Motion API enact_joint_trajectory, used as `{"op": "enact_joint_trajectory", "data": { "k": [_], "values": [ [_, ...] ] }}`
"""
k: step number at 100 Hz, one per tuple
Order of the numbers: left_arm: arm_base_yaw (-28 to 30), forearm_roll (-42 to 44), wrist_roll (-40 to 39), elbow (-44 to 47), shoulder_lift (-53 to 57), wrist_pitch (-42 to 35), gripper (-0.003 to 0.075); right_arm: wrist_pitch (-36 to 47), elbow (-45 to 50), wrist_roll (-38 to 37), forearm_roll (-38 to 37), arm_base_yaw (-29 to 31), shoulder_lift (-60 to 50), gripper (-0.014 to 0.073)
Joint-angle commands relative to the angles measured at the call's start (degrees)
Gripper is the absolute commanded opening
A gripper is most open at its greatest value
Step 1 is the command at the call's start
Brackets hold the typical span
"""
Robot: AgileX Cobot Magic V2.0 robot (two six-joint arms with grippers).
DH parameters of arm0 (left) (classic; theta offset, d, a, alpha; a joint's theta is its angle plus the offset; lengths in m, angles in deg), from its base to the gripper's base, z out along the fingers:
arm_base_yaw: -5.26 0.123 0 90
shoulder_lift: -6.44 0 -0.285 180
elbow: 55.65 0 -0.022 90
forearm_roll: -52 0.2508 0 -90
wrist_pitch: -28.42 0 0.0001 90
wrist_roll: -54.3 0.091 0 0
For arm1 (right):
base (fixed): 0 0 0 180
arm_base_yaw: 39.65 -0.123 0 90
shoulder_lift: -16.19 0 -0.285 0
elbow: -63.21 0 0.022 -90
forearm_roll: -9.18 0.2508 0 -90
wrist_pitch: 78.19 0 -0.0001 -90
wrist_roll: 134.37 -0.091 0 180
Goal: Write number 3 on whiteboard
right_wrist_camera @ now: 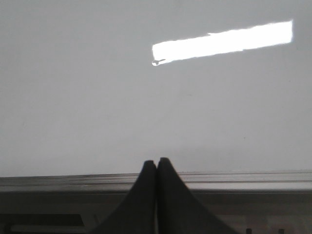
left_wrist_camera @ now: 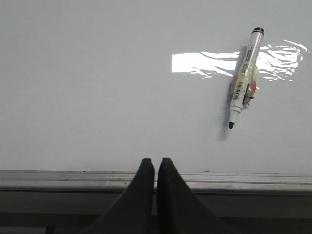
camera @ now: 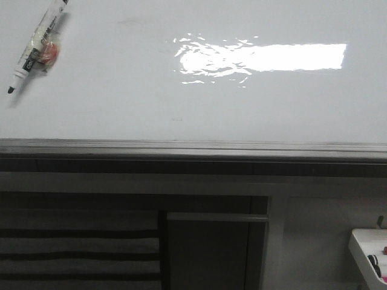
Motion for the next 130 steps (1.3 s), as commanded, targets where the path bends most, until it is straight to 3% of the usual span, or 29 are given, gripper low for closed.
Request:
{"op": "enact_joint_trajectory", "data": {
  "k": [1, 77, 94, 102, 112, 130],
  "values": [
    [0.07, 0.05, -0.54, 0.11, 1.81, -4.84, -0.0019, 4.79, 1.26, 0.14, -0.18, 0.40, -1.11, -0.0078],
    [0.07, 0.05, -0.54, 0.11, 1.81, -5.12, -0.0019, 5.86, 1.26, 0.14, -0.18, 0.40, -1.11, -0.0078],
    [0.07, -0.40, -0.64, -0.42, 1.81, -8.23, -0.0019, 9.40, 1.12, 1.19, -9.32, 0.40, -1.11, -0.0078],
    [0.07, -0.63, -0.64, -2.65, 1.81, -8.68, -0.0019, 9.41, -0.48, 1.19, -9.10, 0.40, -1.11, -0.0078],
    [0.07, -1.75, -0.75, -7.82, 1.49, -5.20, -0.0019, 5.38, -4.81, 1.09, -5.67, 0.40, -0.90, -0.0078],
    [0.07, -1.65, -0.75, -20.89, -4.74, 7.75, -0.0019, -6.41, -17.64, 1.09, -5.33, 0.40, 4.19, -0.0078]
  ]
}}
